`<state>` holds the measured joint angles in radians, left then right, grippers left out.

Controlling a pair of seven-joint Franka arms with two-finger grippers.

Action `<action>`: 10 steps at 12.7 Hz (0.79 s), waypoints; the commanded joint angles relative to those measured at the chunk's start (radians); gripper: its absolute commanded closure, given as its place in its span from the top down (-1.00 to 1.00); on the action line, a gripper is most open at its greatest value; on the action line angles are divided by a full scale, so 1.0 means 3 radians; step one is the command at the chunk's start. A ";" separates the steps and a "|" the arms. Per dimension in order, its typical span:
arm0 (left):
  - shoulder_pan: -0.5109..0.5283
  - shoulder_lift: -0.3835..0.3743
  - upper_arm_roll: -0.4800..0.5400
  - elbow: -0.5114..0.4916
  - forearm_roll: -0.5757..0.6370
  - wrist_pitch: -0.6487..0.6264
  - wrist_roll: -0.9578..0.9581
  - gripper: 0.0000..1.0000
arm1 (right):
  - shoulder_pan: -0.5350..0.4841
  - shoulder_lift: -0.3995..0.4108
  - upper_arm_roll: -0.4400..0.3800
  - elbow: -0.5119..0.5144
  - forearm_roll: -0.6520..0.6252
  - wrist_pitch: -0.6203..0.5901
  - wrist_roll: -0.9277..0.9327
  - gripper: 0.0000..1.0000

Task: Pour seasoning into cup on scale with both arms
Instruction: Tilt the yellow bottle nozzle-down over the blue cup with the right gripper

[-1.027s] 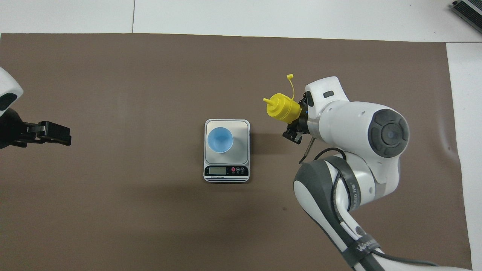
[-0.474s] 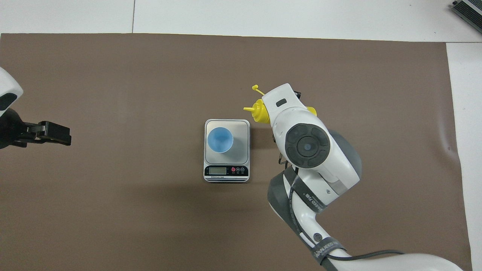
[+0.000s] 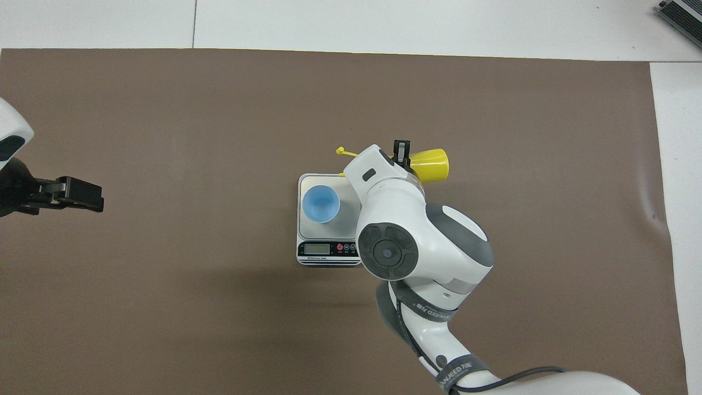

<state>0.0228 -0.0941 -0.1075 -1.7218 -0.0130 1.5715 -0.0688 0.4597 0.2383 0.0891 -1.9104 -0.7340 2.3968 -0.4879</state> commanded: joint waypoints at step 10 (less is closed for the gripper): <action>0.0037 -0.0085 -0.0015 -0.0090 0.0018 -0.0007 0.0035 1.00 | 0.0512 0.0111 0.0005 -0.0029 -0.1402 -0.0707 0.0904 -0.96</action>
<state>0.0228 -0.0941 -0.1075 -1.7218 -0.0130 1.5715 -0.0688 0.5751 0.2695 0.0861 -1.9136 -1.0741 2.2433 -0.3007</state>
